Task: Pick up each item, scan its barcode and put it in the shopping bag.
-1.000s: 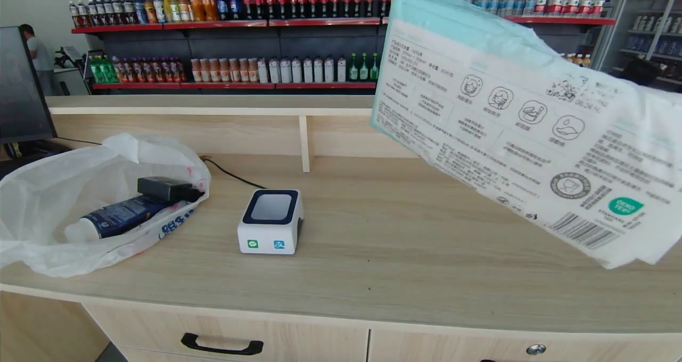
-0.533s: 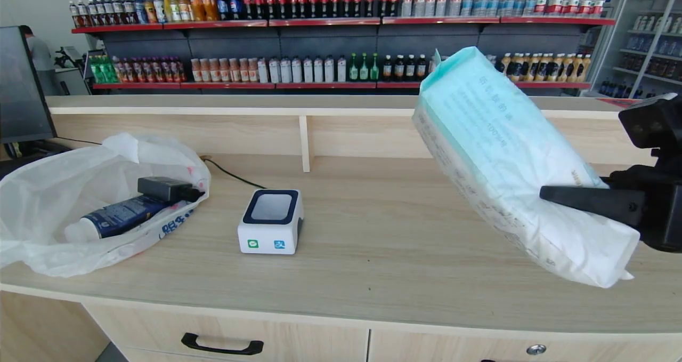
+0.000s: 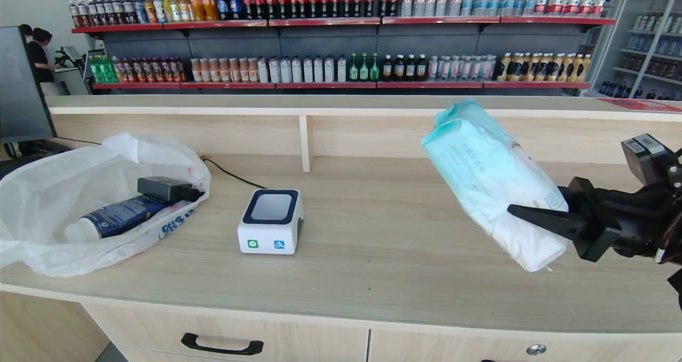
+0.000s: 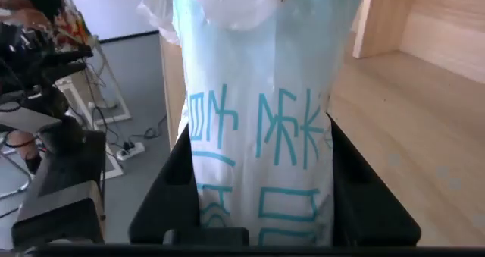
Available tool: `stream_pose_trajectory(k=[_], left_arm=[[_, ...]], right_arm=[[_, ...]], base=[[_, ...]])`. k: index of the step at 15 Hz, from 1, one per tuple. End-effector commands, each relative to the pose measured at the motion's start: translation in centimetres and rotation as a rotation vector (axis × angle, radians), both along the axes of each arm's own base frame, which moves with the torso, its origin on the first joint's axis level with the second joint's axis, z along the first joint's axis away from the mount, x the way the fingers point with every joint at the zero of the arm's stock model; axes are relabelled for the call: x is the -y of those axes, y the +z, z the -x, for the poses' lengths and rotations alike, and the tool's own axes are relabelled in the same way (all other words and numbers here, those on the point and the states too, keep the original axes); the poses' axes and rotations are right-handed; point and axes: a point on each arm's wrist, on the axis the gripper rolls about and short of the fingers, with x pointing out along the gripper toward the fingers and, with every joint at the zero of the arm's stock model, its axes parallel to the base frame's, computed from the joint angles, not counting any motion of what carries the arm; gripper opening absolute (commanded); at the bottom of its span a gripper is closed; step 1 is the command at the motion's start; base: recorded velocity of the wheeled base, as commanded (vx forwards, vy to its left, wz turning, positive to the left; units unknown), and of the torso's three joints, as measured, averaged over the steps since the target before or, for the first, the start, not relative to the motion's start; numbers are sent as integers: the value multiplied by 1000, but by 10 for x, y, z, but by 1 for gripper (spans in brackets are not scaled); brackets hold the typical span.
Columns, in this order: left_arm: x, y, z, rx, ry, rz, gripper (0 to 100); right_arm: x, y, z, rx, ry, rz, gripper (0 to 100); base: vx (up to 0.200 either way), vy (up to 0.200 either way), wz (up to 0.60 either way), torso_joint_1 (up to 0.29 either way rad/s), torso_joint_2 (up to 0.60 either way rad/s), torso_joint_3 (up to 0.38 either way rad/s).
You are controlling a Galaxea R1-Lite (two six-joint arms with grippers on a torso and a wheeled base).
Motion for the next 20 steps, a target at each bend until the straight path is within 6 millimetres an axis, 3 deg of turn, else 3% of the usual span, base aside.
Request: stream_pose_trajectory(k=[1,3,6,10,14,18,20], left_arm=[[0,0,0,1,0,0,100],[0,0,0,1,0,0,100],[0,0,0,1,0,-1,100],[0,0,0,1,0,-1,100],[0,0,0,1,0,-1,100],[0,0,0,1,0,0,100],[0,0,0,1,0,-1,100]], right_arm=[[10,-22,-30,38,-51,32,0],[9,-27,-38,123,-154,29,0],[-6,-28,-28,100,-280,5,0],[-28,-11,-18,137,-441,-50,0],[-49,-1,1,120,-796,-146,0],[-50,12,1,183,-815,-159,0],[-51,9,7,188,-858,-132,0]], base=[[0,0,0,0,0,0],[0,0,0,0,0,0],[0,0,0,0,0,0],[0,0,0,0,0,0],[0,0,0,0,0,0],[-100,0,0,0,1,0],[-100,0,0,4,6,1]])
